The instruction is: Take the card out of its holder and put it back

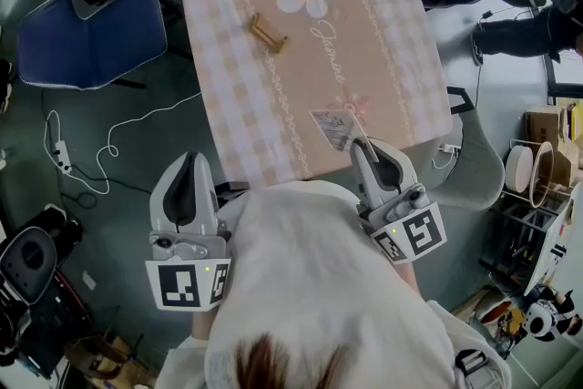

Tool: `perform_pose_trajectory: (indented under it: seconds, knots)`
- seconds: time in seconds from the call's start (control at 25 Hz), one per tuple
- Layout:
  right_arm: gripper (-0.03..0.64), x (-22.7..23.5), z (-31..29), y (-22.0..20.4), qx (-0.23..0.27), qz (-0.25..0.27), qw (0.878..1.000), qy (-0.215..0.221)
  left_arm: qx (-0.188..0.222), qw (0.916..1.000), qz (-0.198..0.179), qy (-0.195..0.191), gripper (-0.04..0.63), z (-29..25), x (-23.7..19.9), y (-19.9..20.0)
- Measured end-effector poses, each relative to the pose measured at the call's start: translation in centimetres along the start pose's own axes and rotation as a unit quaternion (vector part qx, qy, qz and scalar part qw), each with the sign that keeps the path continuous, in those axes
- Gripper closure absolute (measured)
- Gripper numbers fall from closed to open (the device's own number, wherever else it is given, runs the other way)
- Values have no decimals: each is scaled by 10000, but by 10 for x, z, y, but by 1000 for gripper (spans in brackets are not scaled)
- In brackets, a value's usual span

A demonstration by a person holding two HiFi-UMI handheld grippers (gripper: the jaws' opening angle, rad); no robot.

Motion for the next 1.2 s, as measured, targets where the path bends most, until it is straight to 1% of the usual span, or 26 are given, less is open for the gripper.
perform_pose_trajectory:
  seconds: [0.2,0.36,0.48,0.6,0.72,0.84,1.04,1.2]
  knots:
    - [603,2,-6,3,-4,3,10000,50,-110,9999,112,46,595,-3,-2,-6]
    - [603,5,-17,8,54,-7,9999,164,-47,9998,140,102,595,-4,-5,-4]
    - [603,11,-31,15,150,94,9995,269,-35,9996,199,180,595,-6,-8,-6]
    - [602,22,-48,26,311,258,9988,294,-59,9988,374,324,595,-8,-11,-6]
    - [603,39,-67,40,480,427,9977,229,-71,9984,401,387,595,-10,-13,-4]
    - [603,56,-88,47,592,435,9972,158,-52,9978,457,474,595,-13,-14,-2]
    - [603,73,-125,48,700,471,9963,178,-45,9970,478,609,595,-16,-16,-1]
    - [603,79,-159,34,564,549,9963,331,-38,9959,518,736,595,-20,-17,-1]
Point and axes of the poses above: the fingertips, and each gripper's own axes: z backward along the fingers, x to its right, y out of its top, the point moved 3 cm from there along z, backward along the fingers, and after that the axes turned 15 degrees about z, right-handed, at the moved point
